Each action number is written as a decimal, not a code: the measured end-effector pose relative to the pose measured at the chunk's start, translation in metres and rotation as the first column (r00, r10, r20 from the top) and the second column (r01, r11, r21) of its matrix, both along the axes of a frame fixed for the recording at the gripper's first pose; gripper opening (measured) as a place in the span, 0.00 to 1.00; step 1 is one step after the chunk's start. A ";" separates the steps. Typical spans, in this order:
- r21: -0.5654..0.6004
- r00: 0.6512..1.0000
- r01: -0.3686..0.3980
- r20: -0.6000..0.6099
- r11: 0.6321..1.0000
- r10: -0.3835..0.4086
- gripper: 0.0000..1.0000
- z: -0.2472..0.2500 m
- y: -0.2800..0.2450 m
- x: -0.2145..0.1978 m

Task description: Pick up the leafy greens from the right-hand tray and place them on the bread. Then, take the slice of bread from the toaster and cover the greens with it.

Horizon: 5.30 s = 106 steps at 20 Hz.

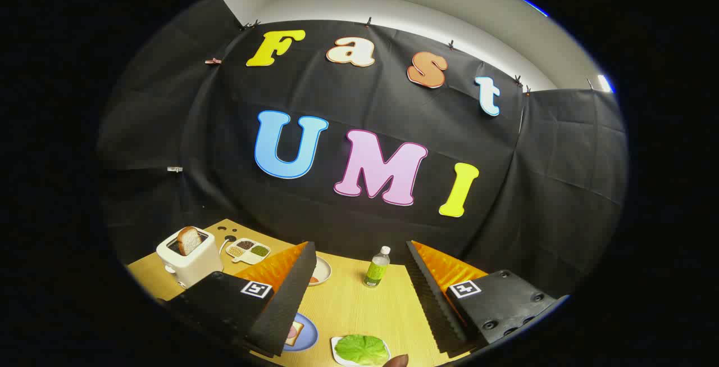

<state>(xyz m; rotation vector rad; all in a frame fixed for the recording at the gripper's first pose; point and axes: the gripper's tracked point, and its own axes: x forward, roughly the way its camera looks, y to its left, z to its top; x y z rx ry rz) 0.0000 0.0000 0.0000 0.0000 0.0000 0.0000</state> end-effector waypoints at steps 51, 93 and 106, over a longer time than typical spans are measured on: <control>0.118 0.575 -0.446 -0.722 0.887 0.385 0.75 -0.432 -0.018 0.013; 0.230 0.519 -0.605 -0.612 0.762 0.597 0.06 -0.274 0.155 0.030; 0.196 0.539 -0.576 -0.639 0.794 0.549 0.61 -0.292 0.160 0.046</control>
